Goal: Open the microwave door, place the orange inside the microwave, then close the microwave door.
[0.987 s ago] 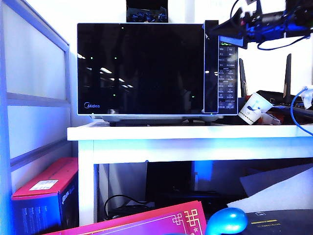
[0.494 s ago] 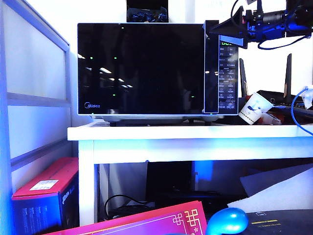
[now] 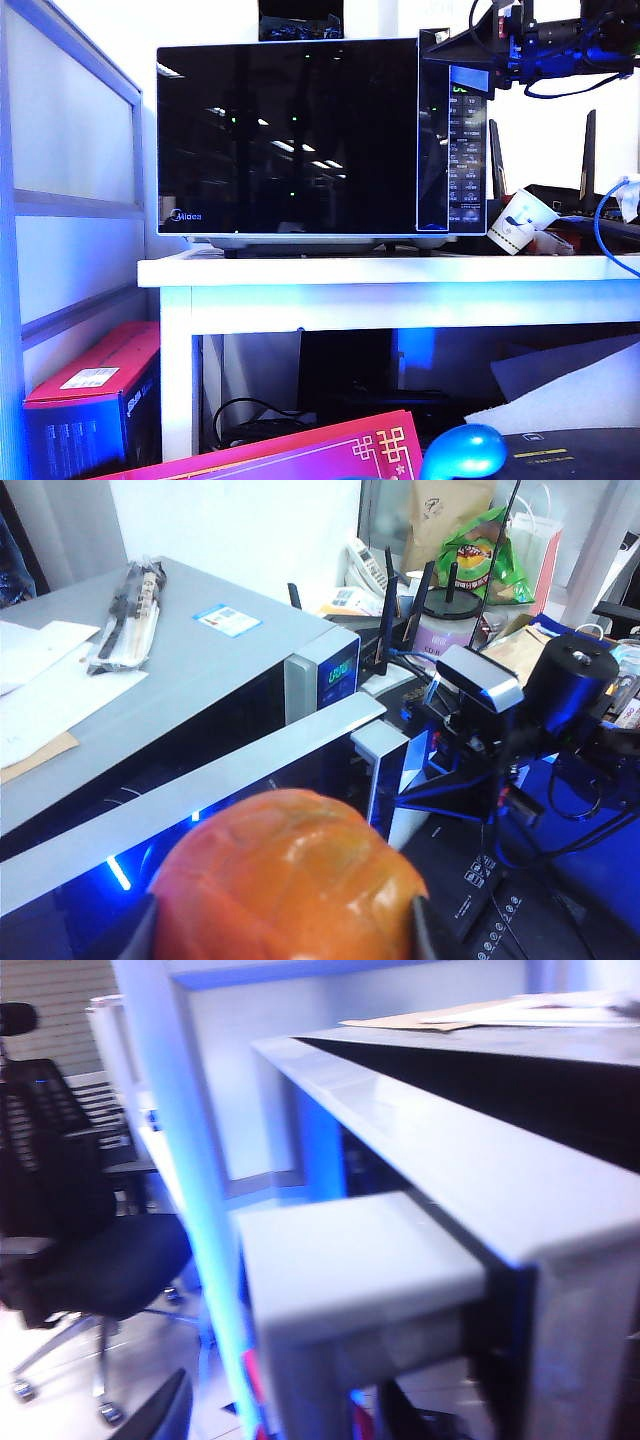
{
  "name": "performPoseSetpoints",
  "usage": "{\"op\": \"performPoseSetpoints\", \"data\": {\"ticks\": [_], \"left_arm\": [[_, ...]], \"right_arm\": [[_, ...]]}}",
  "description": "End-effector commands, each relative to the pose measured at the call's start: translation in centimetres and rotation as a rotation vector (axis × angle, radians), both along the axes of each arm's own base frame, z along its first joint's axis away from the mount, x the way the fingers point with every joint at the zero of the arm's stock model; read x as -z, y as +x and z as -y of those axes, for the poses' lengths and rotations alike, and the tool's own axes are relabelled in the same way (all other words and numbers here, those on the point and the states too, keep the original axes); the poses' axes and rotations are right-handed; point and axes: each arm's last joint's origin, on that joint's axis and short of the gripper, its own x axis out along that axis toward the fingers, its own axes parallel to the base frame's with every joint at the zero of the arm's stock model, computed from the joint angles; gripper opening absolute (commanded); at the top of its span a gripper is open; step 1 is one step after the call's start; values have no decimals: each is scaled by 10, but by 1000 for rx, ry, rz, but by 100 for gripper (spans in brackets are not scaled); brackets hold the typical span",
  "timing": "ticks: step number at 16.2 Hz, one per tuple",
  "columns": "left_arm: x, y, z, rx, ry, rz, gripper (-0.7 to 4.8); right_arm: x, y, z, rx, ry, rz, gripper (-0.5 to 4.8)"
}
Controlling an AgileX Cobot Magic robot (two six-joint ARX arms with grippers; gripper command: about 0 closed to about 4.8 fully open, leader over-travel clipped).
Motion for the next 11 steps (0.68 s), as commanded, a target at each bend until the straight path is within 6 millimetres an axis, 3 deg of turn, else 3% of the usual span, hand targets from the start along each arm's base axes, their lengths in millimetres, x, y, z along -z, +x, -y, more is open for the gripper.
{"op": "performPoseSetpoints", "data": {"ticks": [1,11], "left_arm": [[-1,7,4,2,-14,31,281],[31,82,38,2,-59,130,281]], "right_arm": [[-5,-3,-1,-42,2,0,238],[-6,-5,-1,-104,-5,-5,238]]}}
